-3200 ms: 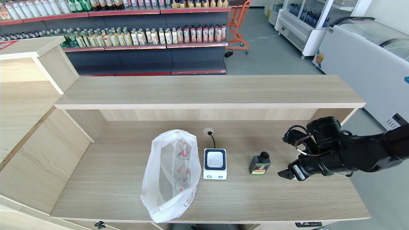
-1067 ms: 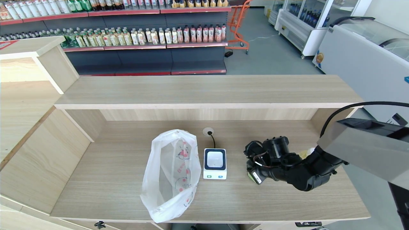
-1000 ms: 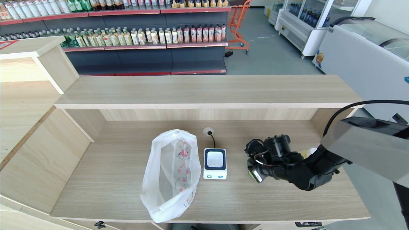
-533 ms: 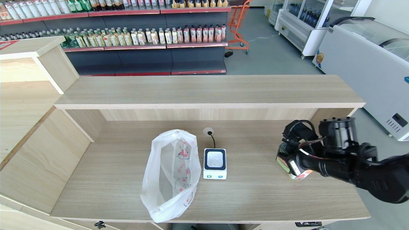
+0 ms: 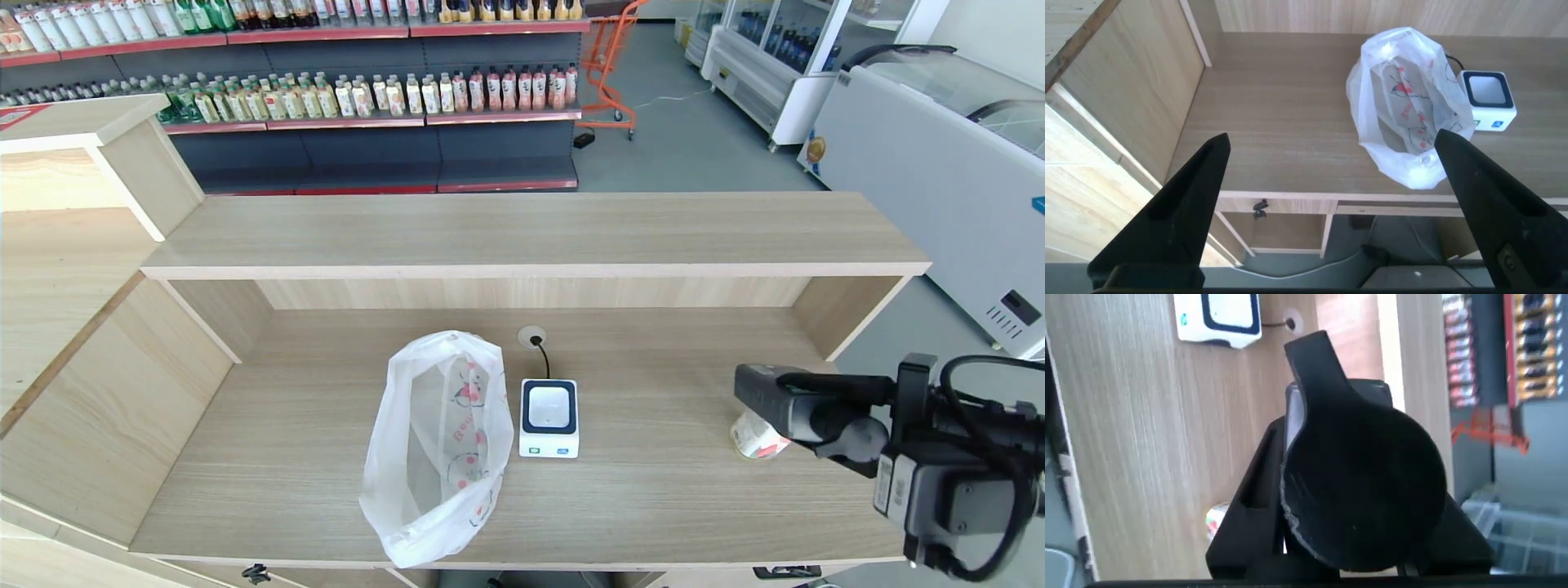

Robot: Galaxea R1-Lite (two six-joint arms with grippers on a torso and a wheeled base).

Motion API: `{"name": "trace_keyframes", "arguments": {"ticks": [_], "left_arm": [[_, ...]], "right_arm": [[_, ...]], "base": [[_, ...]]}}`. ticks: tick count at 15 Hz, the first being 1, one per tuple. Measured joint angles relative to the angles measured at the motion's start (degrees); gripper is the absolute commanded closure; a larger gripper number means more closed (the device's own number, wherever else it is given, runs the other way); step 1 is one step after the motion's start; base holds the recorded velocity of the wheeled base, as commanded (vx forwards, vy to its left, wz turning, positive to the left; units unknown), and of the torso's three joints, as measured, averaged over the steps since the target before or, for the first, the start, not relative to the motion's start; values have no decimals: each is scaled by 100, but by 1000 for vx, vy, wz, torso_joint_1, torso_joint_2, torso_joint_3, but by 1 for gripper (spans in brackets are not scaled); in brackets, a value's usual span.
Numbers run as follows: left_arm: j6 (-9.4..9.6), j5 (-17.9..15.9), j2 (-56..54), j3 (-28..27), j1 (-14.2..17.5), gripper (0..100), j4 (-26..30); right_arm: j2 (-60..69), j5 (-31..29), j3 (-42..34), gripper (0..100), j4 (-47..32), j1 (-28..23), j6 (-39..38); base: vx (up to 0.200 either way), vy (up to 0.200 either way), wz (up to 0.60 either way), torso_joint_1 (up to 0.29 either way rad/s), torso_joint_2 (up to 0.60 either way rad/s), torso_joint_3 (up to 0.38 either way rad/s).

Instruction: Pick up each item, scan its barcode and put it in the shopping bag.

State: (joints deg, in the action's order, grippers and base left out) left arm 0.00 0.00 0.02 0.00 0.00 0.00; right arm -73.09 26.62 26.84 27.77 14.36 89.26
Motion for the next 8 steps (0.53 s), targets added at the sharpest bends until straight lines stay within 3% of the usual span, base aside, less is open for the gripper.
{"name": "trace_keyframes", "arguments": {"ticks": [2,4,6,8], "left_arm": [[0,0,0,0,0,0,0],[0,0,0,0,0,0,0],[0,0,0,0,0,0,0],[0,0,0,0,0,0,0]], "right_arm": [[-52,1005,-20,100,-605,-85,2528],[-204,1643,-20,100,-1524,-11,4926],[-417,2119,22,100,-2197,297,6374],[-603,2708,35,100,-2339,492,6946]], "base": [[0,0,0,0,0,0],[0,0,0,0,0,0],[0,0,0,0,0,0],[0,0,0,0,0,0]]}}
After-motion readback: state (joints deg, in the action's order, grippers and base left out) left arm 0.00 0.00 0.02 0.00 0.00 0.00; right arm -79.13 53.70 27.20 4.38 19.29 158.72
